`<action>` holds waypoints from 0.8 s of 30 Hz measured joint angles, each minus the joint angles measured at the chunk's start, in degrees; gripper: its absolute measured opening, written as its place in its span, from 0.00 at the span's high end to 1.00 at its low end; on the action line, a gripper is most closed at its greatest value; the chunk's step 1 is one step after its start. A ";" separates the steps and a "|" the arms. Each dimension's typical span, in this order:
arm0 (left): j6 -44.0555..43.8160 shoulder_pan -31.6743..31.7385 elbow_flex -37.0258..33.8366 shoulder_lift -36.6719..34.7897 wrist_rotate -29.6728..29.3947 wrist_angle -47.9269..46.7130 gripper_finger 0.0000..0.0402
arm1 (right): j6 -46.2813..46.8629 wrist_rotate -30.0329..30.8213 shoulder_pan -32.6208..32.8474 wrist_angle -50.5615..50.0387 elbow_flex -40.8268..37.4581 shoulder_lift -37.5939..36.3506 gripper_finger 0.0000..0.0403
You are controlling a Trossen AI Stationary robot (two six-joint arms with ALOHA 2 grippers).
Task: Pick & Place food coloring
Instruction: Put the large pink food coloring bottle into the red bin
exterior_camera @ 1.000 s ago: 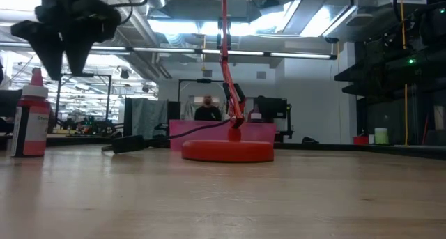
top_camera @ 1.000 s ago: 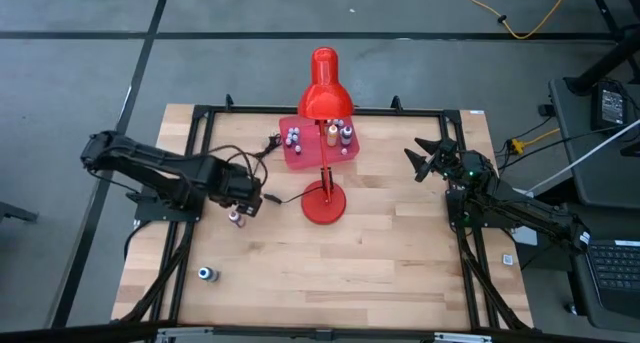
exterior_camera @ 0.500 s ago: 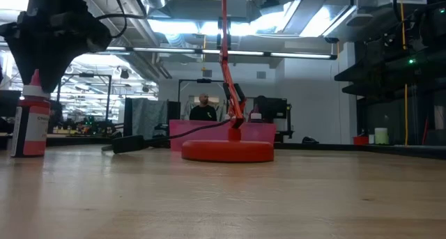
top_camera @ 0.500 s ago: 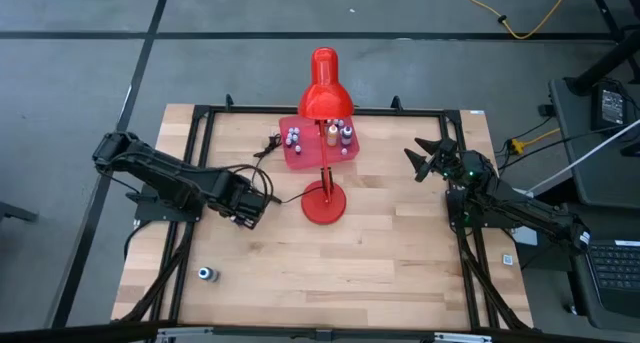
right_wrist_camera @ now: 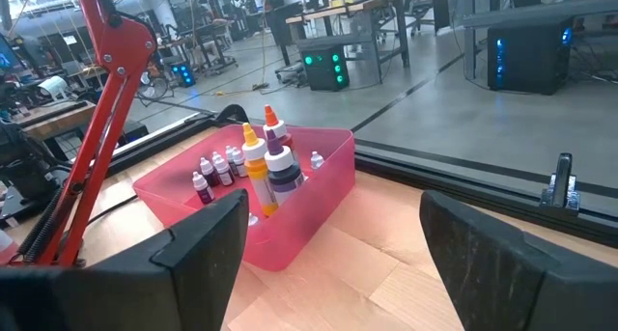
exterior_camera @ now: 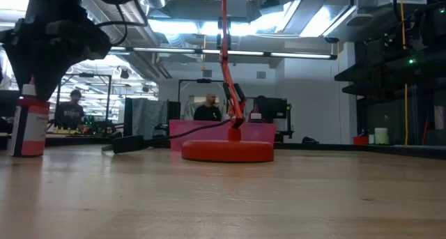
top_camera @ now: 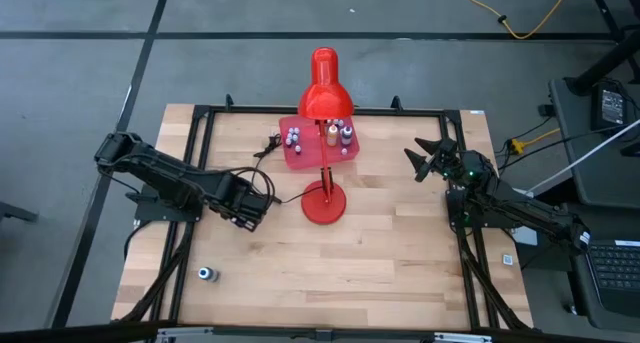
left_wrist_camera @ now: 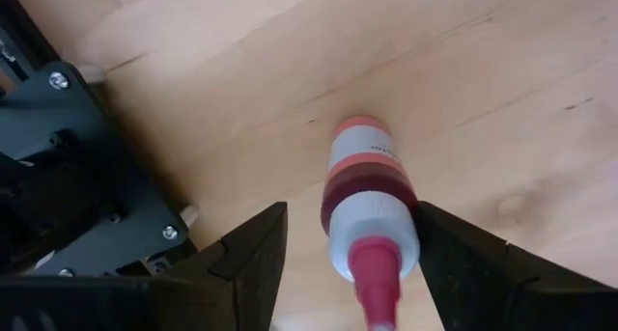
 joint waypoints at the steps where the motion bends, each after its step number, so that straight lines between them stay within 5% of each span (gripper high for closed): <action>1: 0.00 0.00 -0.02 0.00 0.09 -0.14 0.47 | 0.04 0.00 0.01 0.00 0.00 -0.01 0.24; 12: 0.44 0.00 -0.07 -0.02 1.13 -0.76 0.71 | 0.04 0.00 -0.01 0.00 0.00 -0.01 0.24; 24: 2.80 3.28 2.33 -1.43 -2.67 -1.35 0.72 | 0.00 0.00 0.01 0.00 0.00 -0.02 0.24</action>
